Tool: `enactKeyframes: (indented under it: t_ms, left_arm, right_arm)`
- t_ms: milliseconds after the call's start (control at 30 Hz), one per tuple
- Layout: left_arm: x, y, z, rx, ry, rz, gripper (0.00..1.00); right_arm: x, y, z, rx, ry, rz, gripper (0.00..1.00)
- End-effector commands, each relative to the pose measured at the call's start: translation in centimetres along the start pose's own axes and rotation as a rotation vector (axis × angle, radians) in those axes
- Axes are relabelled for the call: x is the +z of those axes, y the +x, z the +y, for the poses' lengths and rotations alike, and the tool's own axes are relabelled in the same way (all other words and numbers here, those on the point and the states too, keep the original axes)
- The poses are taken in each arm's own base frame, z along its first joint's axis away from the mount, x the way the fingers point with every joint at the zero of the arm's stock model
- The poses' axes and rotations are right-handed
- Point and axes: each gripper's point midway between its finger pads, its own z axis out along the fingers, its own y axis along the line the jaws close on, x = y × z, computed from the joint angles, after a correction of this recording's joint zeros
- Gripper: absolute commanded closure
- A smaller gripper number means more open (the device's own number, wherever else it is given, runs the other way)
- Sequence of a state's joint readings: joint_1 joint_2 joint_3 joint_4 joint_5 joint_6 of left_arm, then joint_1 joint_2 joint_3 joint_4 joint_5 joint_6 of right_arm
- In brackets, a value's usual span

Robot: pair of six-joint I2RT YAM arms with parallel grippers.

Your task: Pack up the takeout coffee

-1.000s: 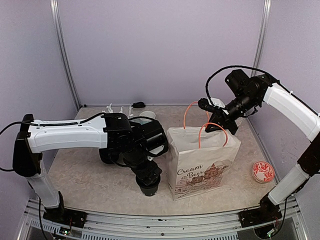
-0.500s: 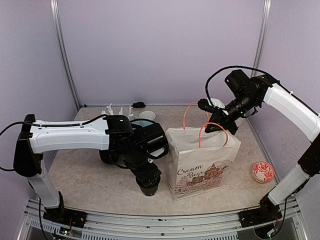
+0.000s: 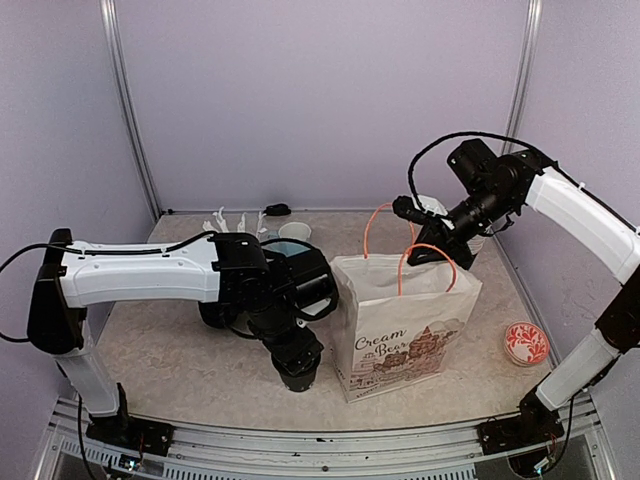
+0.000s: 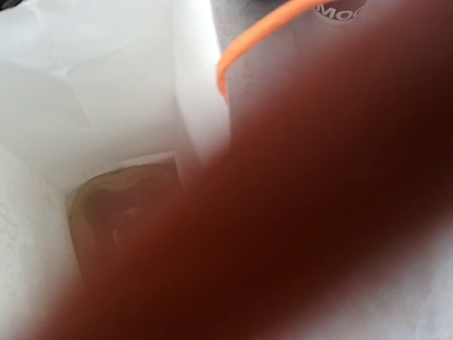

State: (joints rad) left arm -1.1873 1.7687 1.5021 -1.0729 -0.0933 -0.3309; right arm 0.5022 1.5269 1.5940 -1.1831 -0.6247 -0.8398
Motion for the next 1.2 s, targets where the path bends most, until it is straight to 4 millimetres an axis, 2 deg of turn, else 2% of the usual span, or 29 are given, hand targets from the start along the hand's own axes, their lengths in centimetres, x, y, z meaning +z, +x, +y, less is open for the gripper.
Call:
enactKeyframes:
  t_ms: [0, 233, 367, 467, 600, 933, 1067, 1100, 1167]
  left_arm:
    - [1.6, 0.5, 0.1, 0.025, -0.026, 0.024, 0.21]
    - [1.2, 0.4, 0.4, 0.026, -0.032, 0.015, 0.28]
    - [-0.4, -0.1, 1.3, -0.016, -0.037, -0.018, 0.29]
    - [-3.0, -1.2, 2.8, -0.072, -0.036, -0.083, 0.30]
    - [-7.5, -2.9, 5.1, -0.151, -0.045, -0.198, 0.32]
    - [-18.2, -5.3, 8.9, -0.262, -0.154, -0.431, 0.35]
    - [-23.3, -6.3, 9.5, -0.287, -0.161, -0.557, 0.39]
    - [-25.2, -6.8, 9.7, -0.296, -0.159, -0.610, 0.41]
    - [-27.4, -7.2, 10.0, -0.295, -0.171, -0.669, 0.43]
  right_arm:
    - [0.3, -0.6, -0.1, 0.025, -0.008, -0.004, 1.00]
    - [0.0, -1.1, -0.5, 0.044, 0.012, -0.009, 1.00]
    - [-0.1, -1.0, -1.1, 0.077, 0.044, 0.003, 1.00]
    - [-0.4, -1.3, -2.1, 0.109, 0.087, 0.005, 1.00]
    - [-0.8, -1.9, -2.8, 0.128, 0.116, -0.008, 1.00]
    - [-1.3, -2.8, -1.1, 0.118, 0.057, -0.059, 1.00]
    - [-1.3, -3.0, -0.9, 0.119, 0.048, -0.069, 1.00]
    - [-1.3, -3.0, -0.9, 0.118, 0.047, -0.071, 1.00]
    - [-1.4, -3.2, -0.8, 0.119, 0.046, -0.075, 1.00]
